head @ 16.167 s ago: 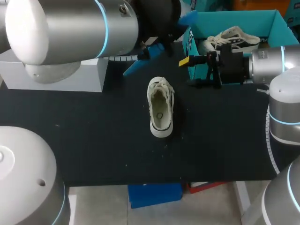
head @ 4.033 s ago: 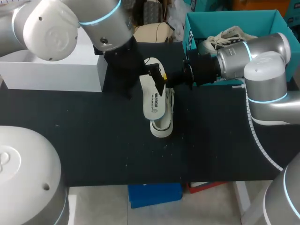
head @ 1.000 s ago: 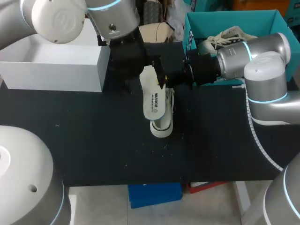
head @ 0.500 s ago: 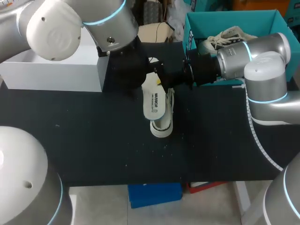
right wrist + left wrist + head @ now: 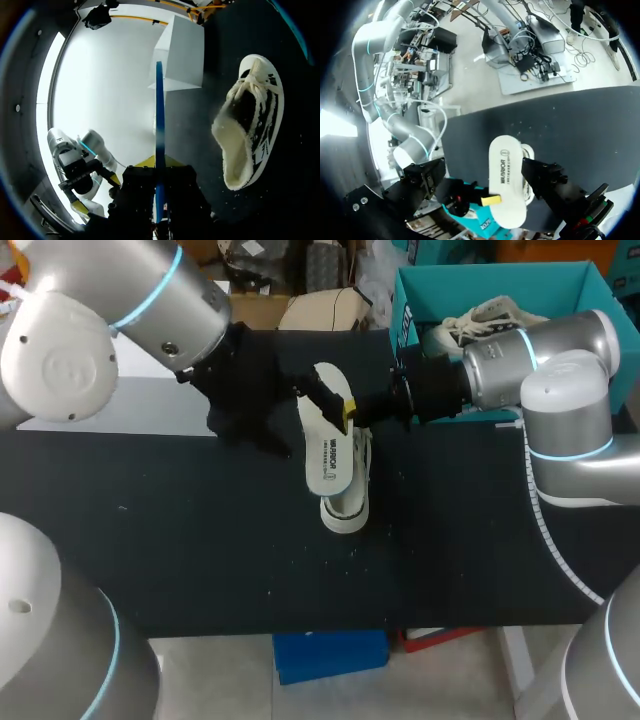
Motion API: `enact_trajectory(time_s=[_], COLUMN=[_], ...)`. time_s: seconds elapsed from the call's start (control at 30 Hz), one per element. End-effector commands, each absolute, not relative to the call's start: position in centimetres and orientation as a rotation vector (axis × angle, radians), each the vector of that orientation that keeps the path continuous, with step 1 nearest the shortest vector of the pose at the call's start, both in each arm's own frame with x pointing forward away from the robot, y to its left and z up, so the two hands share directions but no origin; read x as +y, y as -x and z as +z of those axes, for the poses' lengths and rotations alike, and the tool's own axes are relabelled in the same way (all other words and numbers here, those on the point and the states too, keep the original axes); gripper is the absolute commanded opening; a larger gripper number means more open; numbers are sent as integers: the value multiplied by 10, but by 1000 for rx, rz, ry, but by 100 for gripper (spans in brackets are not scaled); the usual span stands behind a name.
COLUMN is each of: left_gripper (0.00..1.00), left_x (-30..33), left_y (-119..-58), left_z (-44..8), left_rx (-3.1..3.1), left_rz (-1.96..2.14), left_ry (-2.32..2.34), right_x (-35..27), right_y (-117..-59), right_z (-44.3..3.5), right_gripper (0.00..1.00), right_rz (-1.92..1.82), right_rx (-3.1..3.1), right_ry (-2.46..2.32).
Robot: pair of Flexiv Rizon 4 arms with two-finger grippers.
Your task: Take the shoe out of the shoebox, open the shoe tongue, remove and reinsert the insole, then place the shoe into the shoebox
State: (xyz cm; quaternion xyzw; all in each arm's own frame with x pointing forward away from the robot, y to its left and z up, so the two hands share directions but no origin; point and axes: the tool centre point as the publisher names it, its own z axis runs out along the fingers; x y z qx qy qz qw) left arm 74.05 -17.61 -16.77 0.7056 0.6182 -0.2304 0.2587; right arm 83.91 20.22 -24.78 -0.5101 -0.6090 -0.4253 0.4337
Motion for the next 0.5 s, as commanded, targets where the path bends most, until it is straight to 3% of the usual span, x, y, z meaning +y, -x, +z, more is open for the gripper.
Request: enact_trajectory(time_s=[0.03,0.5], left_gripper=[100,100], left_x=[-154,-127], left_y=[-734,-740], left_z=[-183,-215], left_rx=[917,801], left_rz=[-1107,-1180], left_ry=[-1138,-823], right_x=[203,203], right_y=[-839,-839], right_z=[-248,-248], right_gripper=[0,0], right_rz=[-1058,-1058], right_rx=[-1518,-1518], right_ry=[1272,1272])
